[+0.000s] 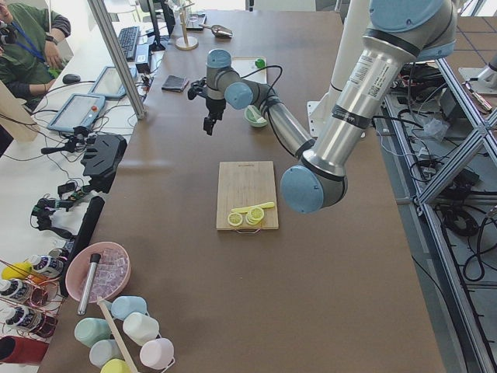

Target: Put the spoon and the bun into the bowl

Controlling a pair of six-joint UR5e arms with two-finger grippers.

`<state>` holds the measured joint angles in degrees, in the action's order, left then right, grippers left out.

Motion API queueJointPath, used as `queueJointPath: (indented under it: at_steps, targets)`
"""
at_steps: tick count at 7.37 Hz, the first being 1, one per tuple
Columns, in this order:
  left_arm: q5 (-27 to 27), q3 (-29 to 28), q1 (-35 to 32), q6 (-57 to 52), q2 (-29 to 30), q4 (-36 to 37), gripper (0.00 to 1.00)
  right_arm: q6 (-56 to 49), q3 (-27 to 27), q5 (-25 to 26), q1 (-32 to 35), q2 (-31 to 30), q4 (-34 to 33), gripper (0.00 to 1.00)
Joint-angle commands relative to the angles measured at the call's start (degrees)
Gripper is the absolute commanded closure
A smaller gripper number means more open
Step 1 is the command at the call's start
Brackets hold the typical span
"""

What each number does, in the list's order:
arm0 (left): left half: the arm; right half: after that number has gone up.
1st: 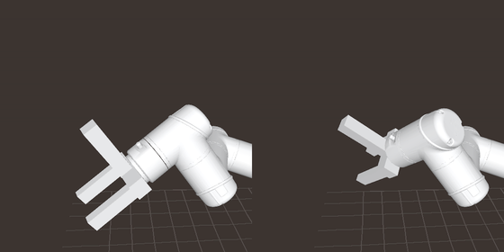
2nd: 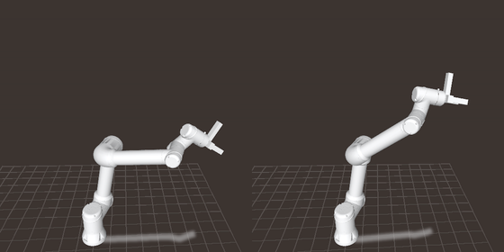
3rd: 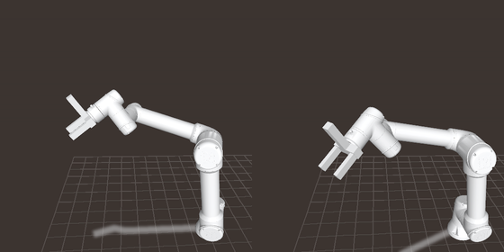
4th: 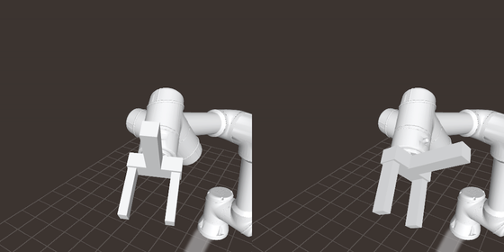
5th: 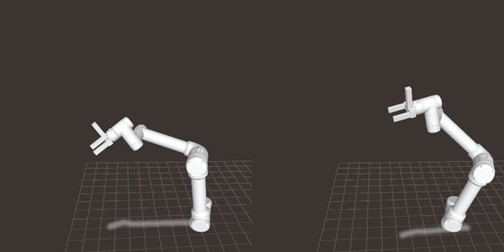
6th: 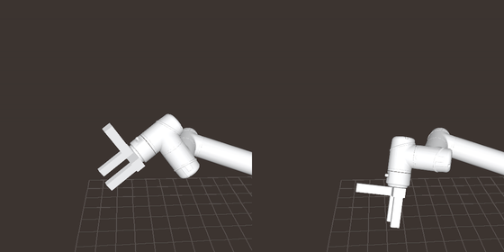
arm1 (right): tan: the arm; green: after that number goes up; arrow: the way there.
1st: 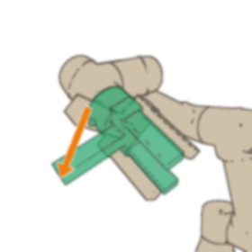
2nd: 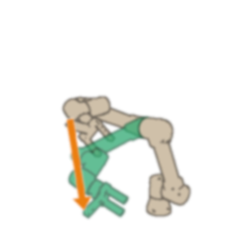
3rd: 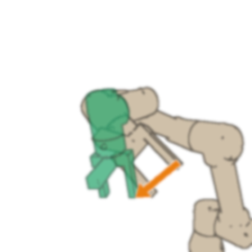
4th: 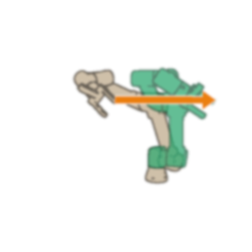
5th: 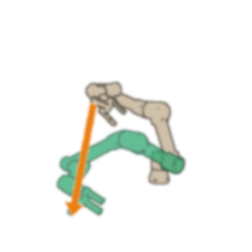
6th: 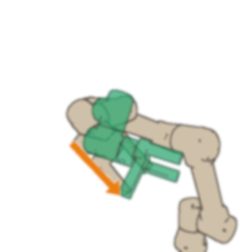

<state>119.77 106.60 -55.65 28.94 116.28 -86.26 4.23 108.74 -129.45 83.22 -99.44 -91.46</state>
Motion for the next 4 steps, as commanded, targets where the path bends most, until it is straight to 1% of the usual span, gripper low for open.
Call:
queueJointPath:
  at_steps: [1,2,3,4]
  targets:
    - [7.02,0.19,-13.38,-22.77,-9.26,5.65,0.02,-0.71,-0.02,0.07,2.46,-3.38,0.06,0.0]
    - [7.23,-0.34,-17.0,-25.48,-13.76,6.18,0.02,-0.8,0.15,0.33,2.99,-4.17,0.49,0.0]
    - [6.79,-1.82,-20.43,-25.94,-18.07,5.4,0.02,-0.71,0.15,0.25,3.09,-4.53,0.5,0.0]
    - [8.62,-3.4,-26.12,-25.43,-19.07,5.22,0.02,-0.63,-0.02,0.51,3.09,-4.71,0.5,0.0]
